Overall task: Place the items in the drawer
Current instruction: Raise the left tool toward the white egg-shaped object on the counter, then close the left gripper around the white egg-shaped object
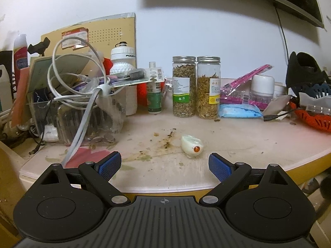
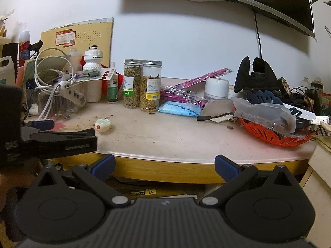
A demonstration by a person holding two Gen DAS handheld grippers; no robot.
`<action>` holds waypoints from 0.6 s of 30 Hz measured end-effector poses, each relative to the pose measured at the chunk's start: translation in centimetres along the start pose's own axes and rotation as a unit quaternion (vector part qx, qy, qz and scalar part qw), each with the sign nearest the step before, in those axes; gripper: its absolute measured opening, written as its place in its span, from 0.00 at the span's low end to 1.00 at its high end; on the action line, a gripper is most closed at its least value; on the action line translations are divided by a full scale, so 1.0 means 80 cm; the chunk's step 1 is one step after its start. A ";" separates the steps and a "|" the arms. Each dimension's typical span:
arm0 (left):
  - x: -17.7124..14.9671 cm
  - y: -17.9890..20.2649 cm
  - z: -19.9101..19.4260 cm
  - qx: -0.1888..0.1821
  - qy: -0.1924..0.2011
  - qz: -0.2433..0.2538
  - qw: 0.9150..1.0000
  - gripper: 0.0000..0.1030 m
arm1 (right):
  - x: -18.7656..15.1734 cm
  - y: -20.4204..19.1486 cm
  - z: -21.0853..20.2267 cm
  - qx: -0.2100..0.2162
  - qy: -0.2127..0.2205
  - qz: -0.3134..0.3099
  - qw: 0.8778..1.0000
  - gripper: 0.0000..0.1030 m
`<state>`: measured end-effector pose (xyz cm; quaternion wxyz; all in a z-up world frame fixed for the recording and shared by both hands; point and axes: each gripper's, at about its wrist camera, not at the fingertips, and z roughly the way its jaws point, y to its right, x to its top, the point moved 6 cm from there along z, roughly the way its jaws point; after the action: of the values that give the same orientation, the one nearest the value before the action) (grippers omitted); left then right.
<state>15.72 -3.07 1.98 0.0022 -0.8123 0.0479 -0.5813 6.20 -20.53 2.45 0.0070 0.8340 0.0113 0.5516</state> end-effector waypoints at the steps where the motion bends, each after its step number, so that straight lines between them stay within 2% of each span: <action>1: 0.000 0.001 0.006 0.001 0.000 0.000 1.000 0.91 | 0.000 0.000 0.000 0.000 0.000 0.000 1.000 1.00; 18: 0.000 0.010 0.069 -0.001 -0.004 0.000 1.000 0.91 | 0.000 -0.001 0.007 0.006 -0.004 0.001 1.000 1.00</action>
<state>20.87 -4.17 0.14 0.0009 -0.8147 0.0484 -0.5778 6.74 -20.49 2.22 0.0014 0.8364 0.0132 0.5479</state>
